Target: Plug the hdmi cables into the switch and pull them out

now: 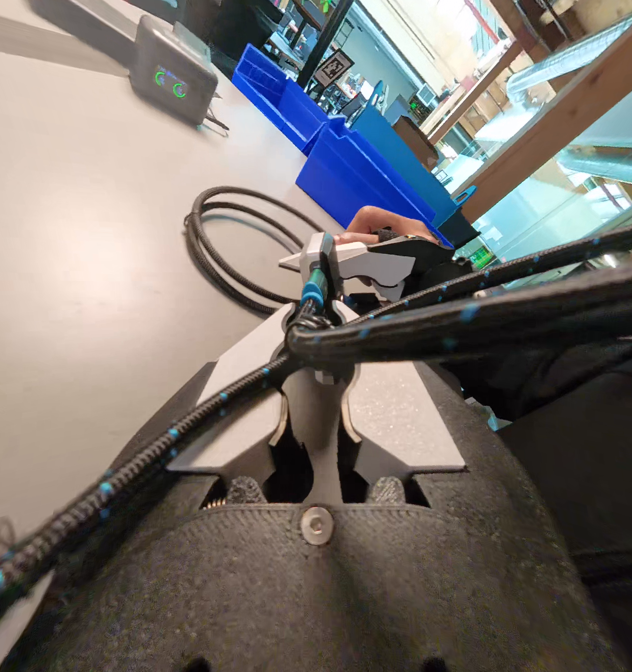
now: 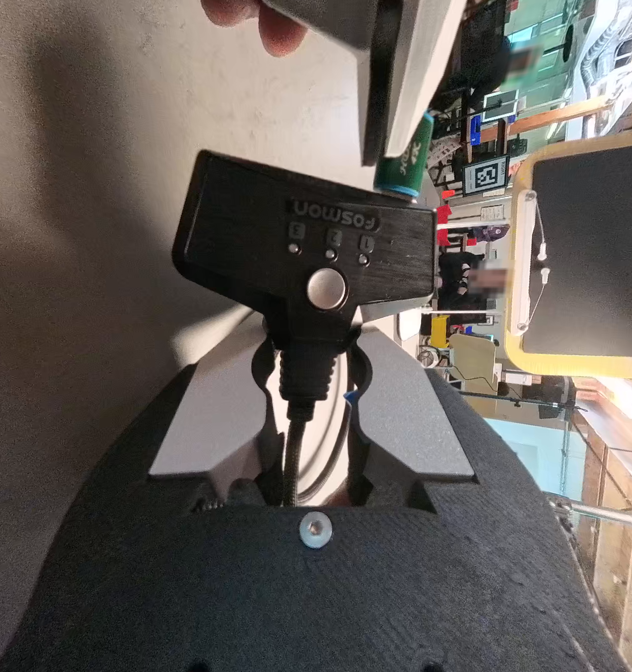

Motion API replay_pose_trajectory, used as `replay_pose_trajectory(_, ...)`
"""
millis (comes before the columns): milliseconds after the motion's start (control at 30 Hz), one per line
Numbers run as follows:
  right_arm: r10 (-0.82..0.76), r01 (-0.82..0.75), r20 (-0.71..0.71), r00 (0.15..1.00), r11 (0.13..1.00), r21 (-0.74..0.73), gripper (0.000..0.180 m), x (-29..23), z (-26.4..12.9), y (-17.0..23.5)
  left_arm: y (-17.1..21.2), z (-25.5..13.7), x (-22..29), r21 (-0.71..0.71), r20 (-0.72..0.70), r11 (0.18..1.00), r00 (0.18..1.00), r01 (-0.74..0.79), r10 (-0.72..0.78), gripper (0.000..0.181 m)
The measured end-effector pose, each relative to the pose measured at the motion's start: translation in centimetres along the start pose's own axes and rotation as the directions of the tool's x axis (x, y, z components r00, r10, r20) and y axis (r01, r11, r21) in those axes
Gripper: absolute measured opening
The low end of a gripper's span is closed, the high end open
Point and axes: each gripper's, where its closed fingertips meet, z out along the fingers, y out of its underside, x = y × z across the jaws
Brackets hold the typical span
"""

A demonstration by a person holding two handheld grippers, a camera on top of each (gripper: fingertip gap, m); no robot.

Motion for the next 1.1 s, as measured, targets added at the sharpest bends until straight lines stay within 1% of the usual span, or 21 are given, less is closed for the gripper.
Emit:
replay_pose_trajectory(33, -0.009, 0.009, -0.004, 1.000, 1.000, 0.007, 0.037, 0.1, -0.1, 0.1, 0.1, 0.1, -0.2, -0.006, 0.006, 1.000, 1.000, 0.011, -0.011, 0.021)
replay_pose_trajectory(100, -0.018, 0.018, 0.002, 1.000, 1.000, 0.008, 0.036, 0.0, -0.1, 0.4, 0.2, 0.1, -0.3, -0.008, 0.007, 1.000, 1.000, 0.026, -0.026, 0.026)
replay_pose_trajectory(267, 0.024, -0.023, 0.030, 0.999, 0.999, -0.032, 0.036, -0.1, 0.3, 1.8, 0.7, 0.4, -0.6, -0.047, 0.027, 0.998, 0.999, 0.035, -0.034, 0.043)
replay_pose_trajectory(400, 0.125, -0.120, 0.066, 0.990, 0.990, -0.072, 0.034, 0.1, 0.2, 3.5, 1.4, 0.5, -0.6, -0.102, 0.051, 0.995, 0.998, -0.015, 0.020, 0.045)
replay_pose_trajectory(467, 0.200, -0.189, 0.074, 0.977, 0.973, -0.134, 0.033, 0.3, 0.3, 4.9, 1.5, 0.3, -0.4, -0.139, 0.059, 0.989, 0.996, -0.056, 0.064, 0.047)
replay_pose_trajectory(533, 0.243, -0.225, 0.071, 0.967, 0.954, -0.197, 0.032, 0.4, 0.4, 6.3, 1.1, -0.4, 0.0, -0.163, 0.061, 0.982, 0.992, -0.098, 0.109, 0.047)
replay_pose_trajectory(633, 0.271, -0.251, 0.054, 0.961, 0.937, -0.242, 0.032, 0.8, 0.3, 7.8, -0.3, -2.7, -0.3, -0.200, 0.097, 0.966, 0.978, -0.164, 0.186, 0.052)
replay_pose_trajectory(700, 0.274, -0.258, 0.034, 0.961, 0.935, -0.242, 0.035, 1.2, 0.2, 8.2, -1.6, -5.3, -1.6, -0.217, 0.163, 0.954, 0.955, -0.209, 0.246, 0.054)
replay_pose_trajectory(733, 0.276, -0.263, 0.021, 0.961, 0.934, -0.241, 0.039, 1.5, 0.1, 8.3, -2.3, -6.8, -2.6, -0.226, 0.206, 0.947, 0.940, -0.227, 0.274, 0.054)
replay_pose_trajectory(800, 0.283, -0.273, 0.009, 0.959, 0.930, -0.246, 0.045, 1.8, -0.1, 8.6, -3.1, -10.1, -4.9, -0.245, 0.297, 0.943, 0.908, -0.226, 0.295, 0.056)
replay_pose_trajectory(867, 0.279, -0.270, 0.000, 0.960, 0.929, -0.253, 0.051, 2.2, -0.4, 8.7, -3.3, -12.9, -6.8, -0.246, 0.359, 0.951, 0.893, -0.189, 0.270, 0.059)
replay_pose_trajectory(900, 0.272, -0.263, -0.002, 0.962, 0.930, -0.257, 0.054, 2.4, -0.6, 8.8, -3.3, -14.0, -7.3, -0.246, 0.364, 0.954, 0.896, -0.170, 0.253, 0.059)
replay_pose_trajectory(967, 0.258, -0.252, -0.011, 0.966, 0.933, -0.256, 0.056, 2.8, -1.0, 8.7, -2.0, -15.6, -7.8, -0.302, 0.351, 0.943, 0.904, -0.137, 0.243, 0.061)
replay_pose_trajectory(1033, 0.246, -0.244, -0.025, 0.969, 0.938, -0.245, 0.056, 3.3, -1.5, 8.4, -0.4, -16.7, -8.0, -0.389, 0.339, 0.911, 0.898, -0.139, 0.281, 0.062)
replay_pose_trajectory(1100, 0.236, -0.239, -0.041, 0.971, 0.945, -0.222, 0.056, 3.8, -1.8, 7.7, 0.5, -17.5, -7.8, -0.444, 0.326, 0.882, 0.889, -0.155, 0.321, 0.062)
